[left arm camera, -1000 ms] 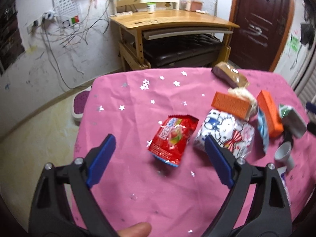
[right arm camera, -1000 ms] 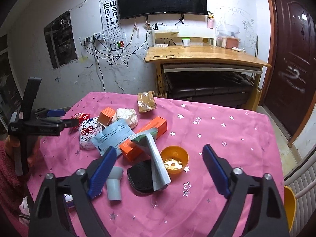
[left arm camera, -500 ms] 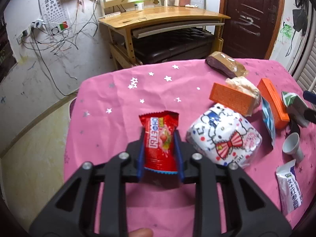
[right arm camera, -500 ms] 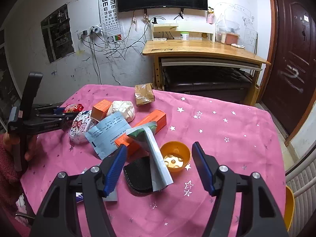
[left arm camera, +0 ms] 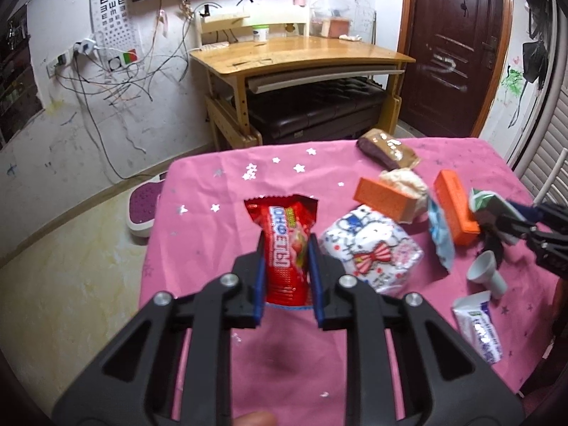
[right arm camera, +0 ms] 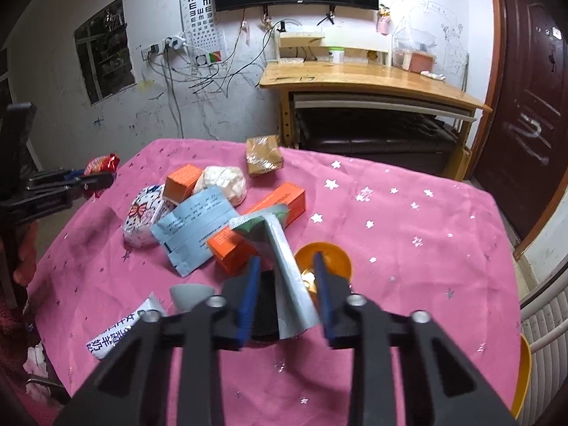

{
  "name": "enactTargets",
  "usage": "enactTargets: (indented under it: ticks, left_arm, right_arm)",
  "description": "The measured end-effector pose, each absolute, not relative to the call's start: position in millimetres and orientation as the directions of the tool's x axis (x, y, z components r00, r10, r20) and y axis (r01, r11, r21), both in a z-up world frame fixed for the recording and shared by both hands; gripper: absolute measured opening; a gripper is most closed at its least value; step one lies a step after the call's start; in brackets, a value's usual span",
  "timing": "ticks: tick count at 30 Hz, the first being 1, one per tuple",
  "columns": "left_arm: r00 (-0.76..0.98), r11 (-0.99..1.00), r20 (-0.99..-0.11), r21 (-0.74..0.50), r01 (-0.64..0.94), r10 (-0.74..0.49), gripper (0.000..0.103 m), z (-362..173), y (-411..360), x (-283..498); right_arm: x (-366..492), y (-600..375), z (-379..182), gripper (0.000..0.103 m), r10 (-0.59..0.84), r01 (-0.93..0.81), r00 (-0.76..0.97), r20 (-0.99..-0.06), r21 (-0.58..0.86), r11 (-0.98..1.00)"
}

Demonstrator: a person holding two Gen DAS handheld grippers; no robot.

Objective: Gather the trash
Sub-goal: 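Grasp the red candy wrapper with the left tool while the right tool grasps the white-green strip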

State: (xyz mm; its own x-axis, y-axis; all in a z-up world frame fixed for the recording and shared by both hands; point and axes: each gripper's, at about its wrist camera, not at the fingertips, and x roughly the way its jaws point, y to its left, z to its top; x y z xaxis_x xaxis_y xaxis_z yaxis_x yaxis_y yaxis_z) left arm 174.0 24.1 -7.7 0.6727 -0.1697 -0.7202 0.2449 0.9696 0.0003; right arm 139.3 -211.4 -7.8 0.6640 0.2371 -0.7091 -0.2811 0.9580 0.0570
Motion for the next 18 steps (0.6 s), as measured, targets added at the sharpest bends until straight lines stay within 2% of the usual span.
enactTargets:
  ticks: [1,3,12,18]
  left_arm:
    - [0.675,0.968,-0.717,-0.001,0.249,-0.175,0.019,-6,22,172]
    - [0.679,0.967,-0.711,-0.002,0.256,-0.181,0.019,-3,18,168]
    - [0.704,0.964,-0.68,-0.017,0.264,-0.205,0.019,17,2,157]
    - [0.711,0.958,-0.664,-0.024,0.287,-0.23,0.019,27,-16,151]
  right_arm:
    - [139,-211,-8,0.011,0.238,-0.282,0.662,-0.711,0.058,0.958]
    - [138,-212,-9,0.006,0.242,-0.28,0.662,-0.71,0.065,0.958]
    - [123,-226,5,0.005,0.282,-0.28,0.69,-0.667,0.113,0.953]
    - [123,-225,1,0.004,0.301,-0.303,0.662,-0.687,0.122,0.945]
